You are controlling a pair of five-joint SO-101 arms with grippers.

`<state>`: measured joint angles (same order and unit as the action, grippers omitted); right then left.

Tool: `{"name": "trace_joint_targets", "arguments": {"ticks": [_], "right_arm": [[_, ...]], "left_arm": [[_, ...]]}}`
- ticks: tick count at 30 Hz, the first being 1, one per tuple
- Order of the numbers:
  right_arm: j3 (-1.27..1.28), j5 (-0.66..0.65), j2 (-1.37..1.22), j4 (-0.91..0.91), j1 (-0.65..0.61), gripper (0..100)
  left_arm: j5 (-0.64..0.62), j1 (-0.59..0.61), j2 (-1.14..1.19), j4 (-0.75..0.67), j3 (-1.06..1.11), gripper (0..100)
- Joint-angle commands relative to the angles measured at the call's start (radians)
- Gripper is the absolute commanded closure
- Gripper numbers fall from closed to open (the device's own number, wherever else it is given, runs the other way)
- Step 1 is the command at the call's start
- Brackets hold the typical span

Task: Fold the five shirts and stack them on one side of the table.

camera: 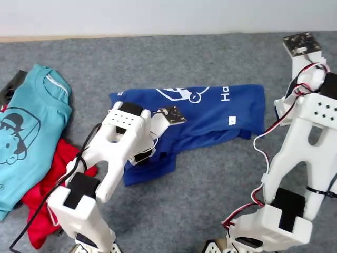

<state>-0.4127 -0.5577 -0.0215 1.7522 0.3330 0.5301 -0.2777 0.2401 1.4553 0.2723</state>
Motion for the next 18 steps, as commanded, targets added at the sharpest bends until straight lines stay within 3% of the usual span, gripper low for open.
{"name": "trace_joint_targets", "arguments": {"ticks": [1,4,18], "right_arm": [[-0.049,-0.009,0.051,0.039,0.010,79.4],[-0.049,-0.009,0.051,0.039,0.010,79.4],[-0.049,-0.009,0.048,0.039,0.010,79.4]], "left_arm": [[0.003,0.005,-0.009,-0.009,-0.010,96],[0.006,0.000,-0.009,0.000,-0.022,100],[0.008,0.000,-0.009,0.161,-0.200,96]]}}
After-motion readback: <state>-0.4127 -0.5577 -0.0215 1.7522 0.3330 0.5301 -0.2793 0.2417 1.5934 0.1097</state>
